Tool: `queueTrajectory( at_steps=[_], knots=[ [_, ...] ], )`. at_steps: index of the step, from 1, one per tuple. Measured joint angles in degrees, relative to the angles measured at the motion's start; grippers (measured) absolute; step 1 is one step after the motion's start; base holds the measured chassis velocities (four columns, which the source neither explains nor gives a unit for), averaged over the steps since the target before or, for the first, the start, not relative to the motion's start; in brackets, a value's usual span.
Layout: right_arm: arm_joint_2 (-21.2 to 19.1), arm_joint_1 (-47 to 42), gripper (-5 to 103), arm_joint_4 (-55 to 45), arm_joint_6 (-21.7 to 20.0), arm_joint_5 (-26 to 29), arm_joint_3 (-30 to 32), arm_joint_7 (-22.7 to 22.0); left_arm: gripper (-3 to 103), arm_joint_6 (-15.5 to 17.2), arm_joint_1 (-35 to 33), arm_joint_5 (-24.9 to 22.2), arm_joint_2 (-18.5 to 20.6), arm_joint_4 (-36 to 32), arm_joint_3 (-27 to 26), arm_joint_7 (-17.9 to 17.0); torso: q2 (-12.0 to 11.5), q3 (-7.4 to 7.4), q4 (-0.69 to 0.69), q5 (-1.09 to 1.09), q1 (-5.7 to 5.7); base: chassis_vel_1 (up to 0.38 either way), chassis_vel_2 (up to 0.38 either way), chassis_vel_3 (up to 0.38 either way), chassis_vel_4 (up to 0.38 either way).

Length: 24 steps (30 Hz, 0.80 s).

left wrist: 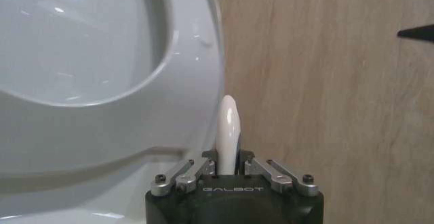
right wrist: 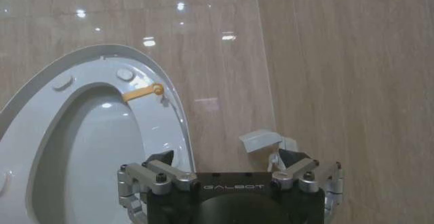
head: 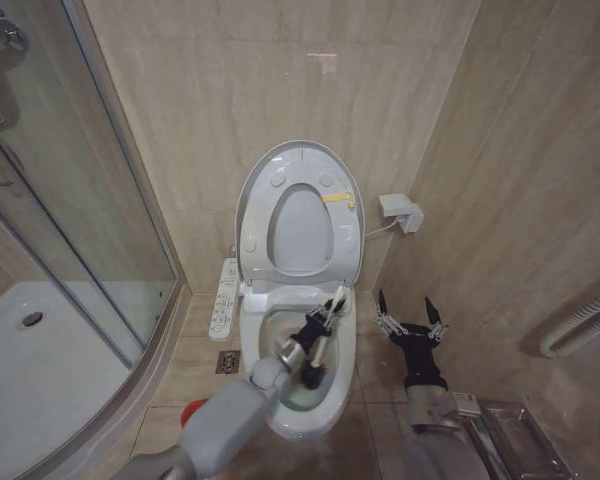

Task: Open the toilet lid, clean the toilet bowl with a toilet brush, close the toilet lid, and flush.

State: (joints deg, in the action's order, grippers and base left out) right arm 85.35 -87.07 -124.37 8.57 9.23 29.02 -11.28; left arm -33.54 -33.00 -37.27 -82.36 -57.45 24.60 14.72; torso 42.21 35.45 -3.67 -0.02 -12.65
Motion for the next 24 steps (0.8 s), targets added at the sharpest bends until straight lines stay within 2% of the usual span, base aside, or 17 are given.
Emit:
queueTrajectory(
  at_steps=[6,10,15,20,24],
  knots=[
    [0.00,0.00,100,0.00,0.00,0.00,0.00,0.00,19,-0.09,-2.60,0.07,-0.19,-0.25,0.67,0.60,0.00,0.00,0.00,0.01,0.00,0.000,0.000,0.000,0.000],
    [0.00,0.00,100,0.00,0.00,0.00,0.00,0.00,19,-0.75,-4.05,0.28,3.70,-0.99,0.72,2.34,0.01,-0.02,0.01,0.05,0.01,0.000,0.000,0.000,0.000],
    [0.00,0.00,100,0.00,0.00,0.00,0.00,0.00,19,-0.81,-2.13,0.94,5.87,0.55,-0.42,1.79,0.01,-0.02,0.00,0.05,0.01,0.000,0.000,0.000,0.000],
    [0.00,0.00,100,0.00,0.00,0.00,0.00,0.00,19,-0.22,0.87,0.94,3.98,2.80,-2.04,-0.09,0.00,0.00,0.04,0.01,0.00,0.000,0.000,0.000,0.000],
    [0.00,0.00,100,0.00,0.00,0.00,0.00,0.00,19,0.15,1.13,0.74,1.47,2.93,-1.95,-0.15,0.00,0.00,-0.01,0.02,0.00,0.000,0.000,0.000,0.000]
  ],
)
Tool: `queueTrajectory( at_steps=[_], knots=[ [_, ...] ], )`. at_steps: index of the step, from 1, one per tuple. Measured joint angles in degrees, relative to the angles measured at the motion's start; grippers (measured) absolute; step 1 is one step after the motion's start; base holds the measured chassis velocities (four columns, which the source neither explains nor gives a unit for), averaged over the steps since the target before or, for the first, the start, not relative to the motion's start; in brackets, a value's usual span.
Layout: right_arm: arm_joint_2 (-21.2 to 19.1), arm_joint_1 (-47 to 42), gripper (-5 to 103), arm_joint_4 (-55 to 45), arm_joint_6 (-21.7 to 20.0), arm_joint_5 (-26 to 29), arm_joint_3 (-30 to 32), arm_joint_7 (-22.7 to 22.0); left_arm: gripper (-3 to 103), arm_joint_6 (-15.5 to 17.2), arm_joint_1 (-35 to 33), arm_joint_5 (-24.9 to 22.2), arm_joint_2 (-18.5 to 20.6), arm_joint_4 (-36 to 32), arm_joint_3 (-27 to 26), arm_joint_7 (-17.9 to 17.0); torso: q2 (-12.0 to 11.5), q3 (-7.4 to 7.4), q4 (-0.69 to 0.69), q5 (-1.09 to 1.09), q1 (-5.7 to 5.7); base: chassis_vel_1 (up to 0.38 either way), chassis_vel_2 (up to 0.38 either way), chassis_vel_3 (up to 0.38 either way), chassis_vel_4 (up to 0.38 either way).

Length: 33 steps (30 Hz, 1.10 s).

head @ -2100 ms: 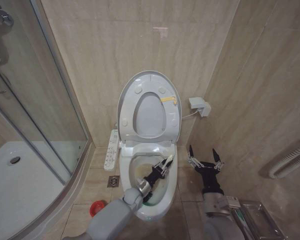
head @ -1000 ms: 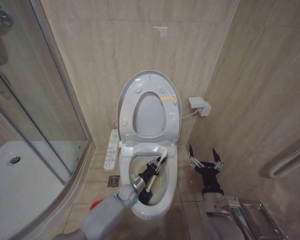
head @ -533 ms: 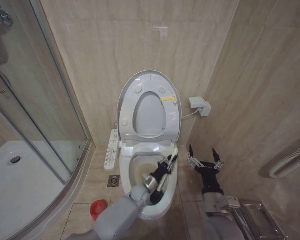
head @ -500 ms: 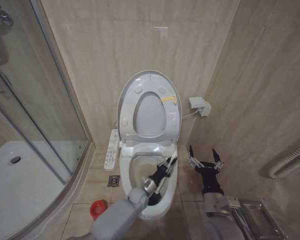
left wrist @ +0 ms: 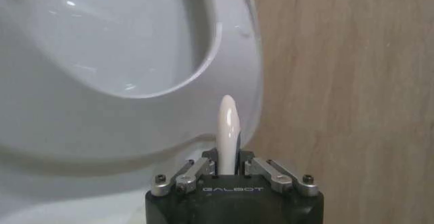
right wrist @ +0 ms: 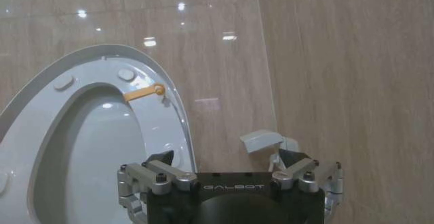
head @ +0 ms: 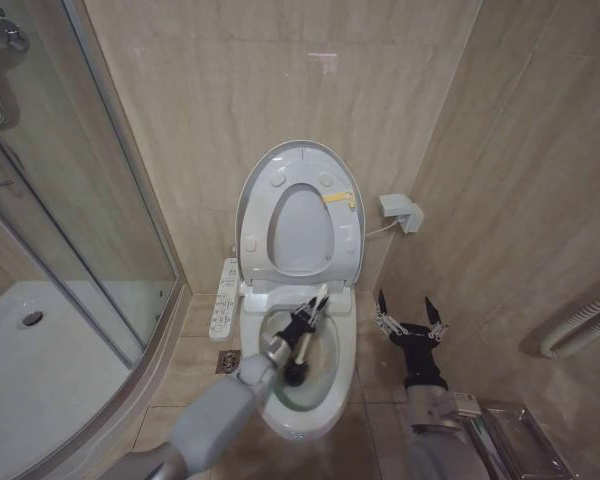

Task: Open the toilet lid, clean the toilet bowl with a toilet brush, close the toilet lid, and flush.

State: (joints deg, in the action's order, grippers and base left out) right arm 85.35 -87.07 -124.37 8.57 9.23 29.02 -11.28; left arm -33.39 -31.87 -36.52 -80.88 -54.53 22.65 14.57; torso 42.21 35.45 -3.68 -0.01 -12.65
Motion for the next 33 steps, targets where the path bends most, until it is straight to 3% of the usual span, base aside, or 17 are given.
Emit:
queueTrajectory(
  at_steps=[7,15,23,33],
  knots=[
    [0.00,0.00,100,0.00,0.00,0.00,0.00,0.00,19,0.05,-2.68,0.25,-2.27,-1.13,1.76,0.80,0.00,0.00,0.01,0.00,0.00,0.000,0.000,0.000,0.000],
    [0.00,0.00,100,0.00,0.00,0.00,0.00,0.00,19,-0.69,-3.52,0.13,2.92,-2.69,1.78,3.46,0.00,-0.01,0.02,0.03,0.00,0.000,0.000,0.000,0.000],
    [0.00,0.00,100,-0.01,0.00,0.00,0.00,0.00,19,0.59,-0.15,-0.57,3.55,0.65,-0.87,1.41,0.00,-0.01,0.03,0.01,0.00,0.000,0.000,0.000,0.000],
    [0.00,0.00,100,-0.01,0.00,0.00,0.00,0.00,19,-0.15,-6.57,1.37,6.71,-3.84,-1.94,1.32,0.02,-0.03,0.00,0.03,0.02,0.000,0.000,0.000,0.000]
  ],
)
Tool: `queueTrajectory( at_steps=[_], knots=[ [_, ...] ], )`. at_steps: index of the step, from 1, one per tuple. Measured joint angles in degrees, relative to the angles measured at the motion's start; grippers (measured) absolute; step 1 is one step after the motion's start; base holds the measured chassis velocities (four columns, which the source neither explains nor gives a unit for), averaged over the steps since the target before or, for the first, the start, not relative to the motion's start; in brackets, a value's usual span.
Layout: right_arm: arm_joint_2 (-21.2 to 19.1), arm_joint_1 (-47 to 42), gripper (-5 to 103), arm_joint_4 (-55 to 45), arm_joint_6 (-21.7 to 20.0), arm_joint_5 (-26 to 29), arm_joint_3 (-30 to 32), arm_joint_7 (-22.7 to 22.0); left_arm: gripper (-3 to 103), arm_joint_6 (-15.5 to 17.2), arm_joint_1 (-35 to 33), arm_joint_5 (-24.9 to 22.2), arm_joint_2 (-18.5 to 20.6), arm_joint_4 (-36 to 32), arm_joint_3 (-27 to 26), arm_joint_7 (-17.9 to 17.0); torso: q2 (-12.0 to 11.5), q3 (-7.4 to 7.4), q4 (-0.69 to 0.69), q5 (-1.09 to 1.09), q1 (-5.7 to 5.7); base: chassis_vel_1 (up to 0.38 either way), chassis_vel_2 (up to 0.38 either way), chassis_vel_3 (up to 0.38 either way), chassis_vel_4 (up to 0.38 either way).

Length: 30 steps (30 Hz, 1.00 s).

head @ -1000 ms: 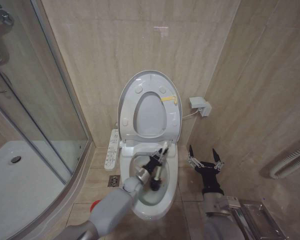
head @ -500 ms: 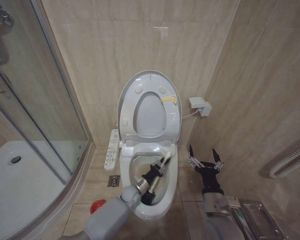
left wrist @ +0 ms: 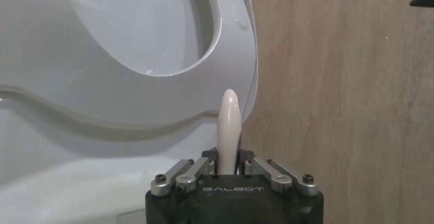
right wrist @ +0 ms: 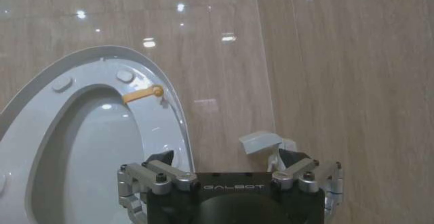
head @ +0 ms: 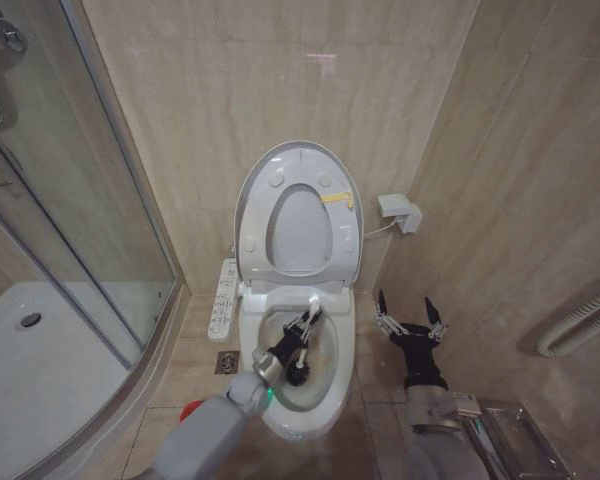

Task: Open the toilet lid, clean the toilet bowl with a toilet brush, close the toilet lid, and flush.

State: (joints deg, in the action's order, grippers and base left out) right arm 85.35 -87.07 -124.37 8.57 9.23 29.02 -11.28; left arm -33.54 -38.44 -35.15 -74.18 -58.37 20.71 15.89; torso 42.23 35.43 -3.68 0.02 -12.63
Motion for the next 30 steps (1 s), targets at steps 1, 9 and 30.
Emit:
queueTrajectory(
  at_steps=[1,9,30],
  knots=[
    [0.00,0.00,100,0.00,0.00,0.00,0.00,0.00,19,-0.03,-0.74,0.10,1.14,-0.69,-0.06,0.01,0.00,0.01,0.02,-0.01,0.00,0.000,0.000,0.000,0.000],
    [0.00,0.00,100,0.00,0.00,0.00,0.00,0.00,19,1.29,-5.90,0.28,7.59,-8.04,-1.37,-0.84,-0.01,0.02,0.03,-0.01,-0.01,0.000,0.000,0.000,0.000],
    [0.00,0.00,100,0.00,0.00,0.00,0.00,0.00,19,1.17,-11.35,1.79,12.99,-12.01,-3.78,0.72,-0.02,0.02,0.01,-0.02,-0.02,0.000,0.000,0.000,0.000]
  ],
)
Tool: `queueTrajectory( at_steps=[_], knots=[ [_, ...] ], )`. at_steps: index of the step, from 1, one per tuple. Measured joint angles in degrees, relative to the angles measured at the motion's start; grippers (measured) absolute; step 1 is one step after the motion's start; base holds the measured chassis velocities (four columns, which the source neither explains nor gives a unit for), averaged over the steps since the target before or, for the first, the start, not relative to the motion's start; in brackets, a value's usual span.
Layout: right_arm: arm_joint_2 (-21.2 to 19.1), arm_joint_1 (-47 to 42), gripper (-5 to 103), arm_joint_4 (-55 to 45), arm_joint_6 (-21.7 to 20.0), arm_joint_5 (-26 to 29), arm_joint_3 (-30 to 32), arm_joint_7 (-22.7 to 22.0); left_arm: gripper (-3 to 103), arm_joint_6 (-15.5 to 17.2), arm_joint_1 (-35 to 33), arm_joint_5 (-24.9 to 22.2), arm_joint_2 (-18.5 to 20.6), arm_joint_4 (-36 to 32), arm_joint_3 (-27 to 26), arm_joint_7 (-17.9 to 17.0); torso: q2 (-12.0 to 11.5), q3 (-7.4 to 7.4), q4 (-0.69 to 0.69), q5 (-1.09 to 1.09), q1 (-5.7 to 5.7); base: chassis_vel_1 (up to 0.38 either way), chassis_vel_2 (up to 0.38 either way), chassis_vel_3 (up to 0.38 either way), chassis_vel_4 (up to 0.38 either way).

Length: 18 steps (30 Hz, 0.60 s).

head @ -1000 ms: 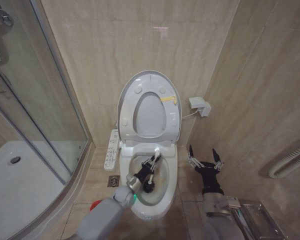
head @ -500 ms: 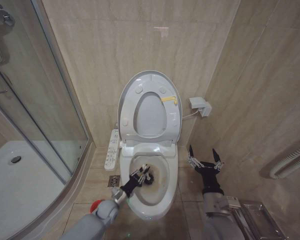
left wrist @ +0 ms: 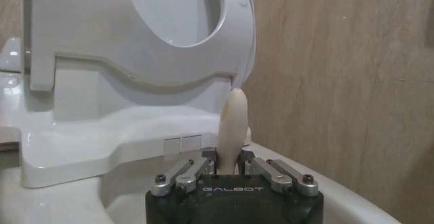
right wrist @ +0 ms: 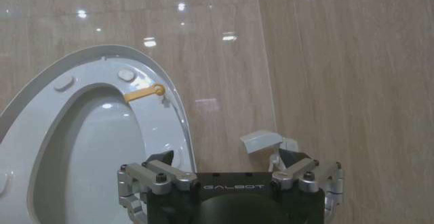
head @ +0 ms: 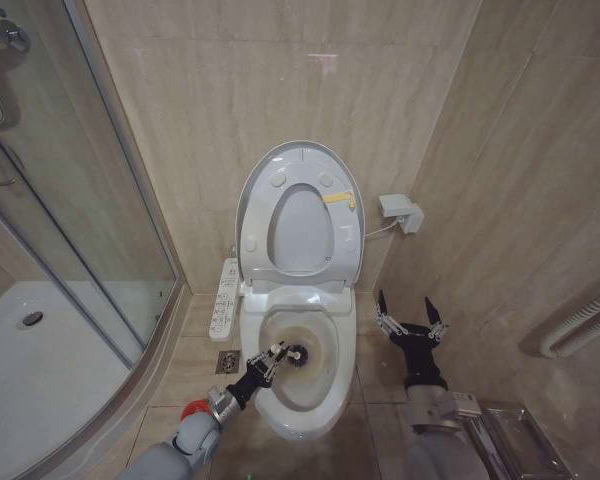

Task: Open the toilet lid, clean the toilet bowl with a toilet brush, close the toilet lid, and flush.

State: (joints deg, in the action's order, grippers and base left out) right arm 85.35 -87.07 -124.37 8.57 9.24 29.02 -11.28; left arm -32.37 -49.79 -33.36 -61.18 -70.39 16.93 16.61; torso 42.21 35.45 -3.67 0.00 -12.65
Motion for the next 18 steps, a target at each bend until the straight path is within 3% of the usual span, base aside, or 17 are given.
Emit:
queueTrajectory(
  at_steps=[9,18],
  knots=[
    [0.00,0.00,100,0.00,0.00,0.00,0.00,0.00,19,-0.08,-0.66,0.84,0.19,0.52,-0.10,0.02,0.00,0.00,0.02,-0.01,0.00,0.000,0.000,0.000,0.000],
    [0.00,0.00,100,0.00,0.00,0.00,0.00,0.00,19,-0.23,6.22,0.88,-4.05,0.23,0.34,-0.26,0.00,0.01,-0.01,0.00,0.00,0.000,0.000,0.000,0.000]
  ],
)
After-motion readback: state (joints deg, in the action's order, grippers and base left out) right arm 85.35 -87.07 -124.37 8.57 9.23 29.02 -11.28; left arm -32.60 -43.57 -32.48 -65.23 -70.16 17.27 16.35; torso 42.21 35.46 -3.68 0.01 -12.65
